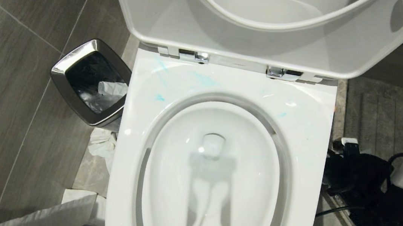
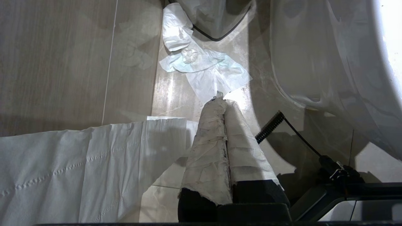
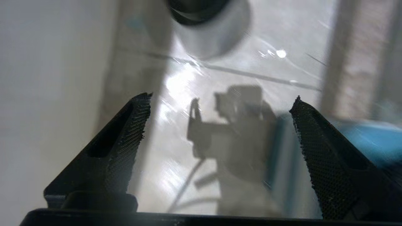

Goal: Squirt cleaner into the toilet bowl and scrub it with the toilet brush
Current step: Pour in the cleaning agent

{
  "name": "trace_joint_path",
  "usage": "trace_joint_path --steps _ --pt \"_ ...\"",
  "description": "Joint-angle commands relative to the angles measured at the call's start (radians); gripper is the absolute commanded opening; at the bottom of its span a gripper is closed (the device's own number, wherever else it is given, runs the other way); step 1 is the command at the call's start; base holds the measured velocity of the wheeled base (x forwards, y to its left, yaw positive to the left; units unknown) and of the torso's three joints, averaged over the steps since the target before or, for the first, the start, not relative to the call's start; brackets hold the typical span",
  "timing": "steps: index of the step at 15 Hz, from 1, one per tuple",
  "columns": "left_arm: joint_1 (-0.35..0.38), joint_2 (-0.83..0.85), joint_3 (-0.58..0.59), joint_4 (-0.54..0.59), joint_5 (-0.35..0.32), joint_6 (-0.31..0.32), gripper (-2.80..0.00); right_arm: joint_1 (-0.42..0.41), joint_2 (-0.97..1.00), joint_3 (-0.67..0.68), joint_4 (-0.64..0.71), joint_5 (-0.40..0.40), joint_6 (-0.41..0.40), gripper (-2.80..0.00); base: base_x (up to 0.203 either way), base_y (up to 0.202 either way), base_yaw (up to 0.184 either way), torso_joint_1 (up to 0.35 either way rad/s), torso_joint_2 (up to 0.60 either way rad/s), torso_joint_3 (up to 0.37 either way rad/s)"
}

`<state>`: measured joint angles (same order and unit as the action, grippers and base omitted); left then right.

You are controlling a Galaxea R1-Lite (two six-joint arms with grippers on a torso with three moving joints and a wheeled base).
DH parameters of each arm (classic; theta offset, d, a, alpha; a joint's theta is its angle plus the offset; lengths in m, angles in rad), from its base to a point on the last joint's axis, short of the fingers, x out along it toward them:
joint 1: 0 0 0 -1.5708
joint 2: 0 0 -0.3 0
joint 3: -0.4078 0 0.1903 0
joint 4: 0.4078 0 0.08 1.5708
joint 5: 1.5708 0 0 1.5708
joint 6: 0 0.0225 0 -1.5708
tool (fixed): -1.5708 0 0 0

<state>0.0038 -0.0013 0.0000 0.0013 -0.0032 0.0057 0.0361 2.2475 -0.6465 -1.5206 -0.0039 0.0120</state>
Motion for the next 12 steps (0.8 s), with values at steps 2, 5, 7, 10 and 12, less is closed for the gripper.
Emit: trace_joint_path --steps 2,5,7,10,12 --pt "0.001 0.001 0.002 0.000 0.000 0.000 -2.80 0.043 0.041 -0.074 -0.009 -0.001 0.049 0.00 0.000 0.000 0.000 0.000 0.00 0.000" --pt "0.001 0.001 0.002 0.000 0.000 0.000 -2.80 0.056 0.061 -0.109 -0.009 -0.020 0.053 0.00 0.000 0.000 0.000 0.000 0.00 0.000" --pt "0.002 0.001 0.002 0.000 0.000 0.000 -2.80 0.056 0.069 -0.146 -0.009 -0.037 0.050 0.00 0.000 0.000 0.000 0.000 0.00 0.000" --pt "0.001 0.001 0.002 0.000 0.000 0.000 -2.80 0.056 0.100 -0.234 -0.009 -0.053 0.041 0.00 0.000 0.000 0.000 0.000 0.00 0.000" --pt "0.001 0.001 0.002 0.000 0.000 0.000 -2.80 0.057 0.129 -0.295 -0.009 -0.090 0.025 0.00 0.000 0.000 0.000 0.000 0.00 0.000"
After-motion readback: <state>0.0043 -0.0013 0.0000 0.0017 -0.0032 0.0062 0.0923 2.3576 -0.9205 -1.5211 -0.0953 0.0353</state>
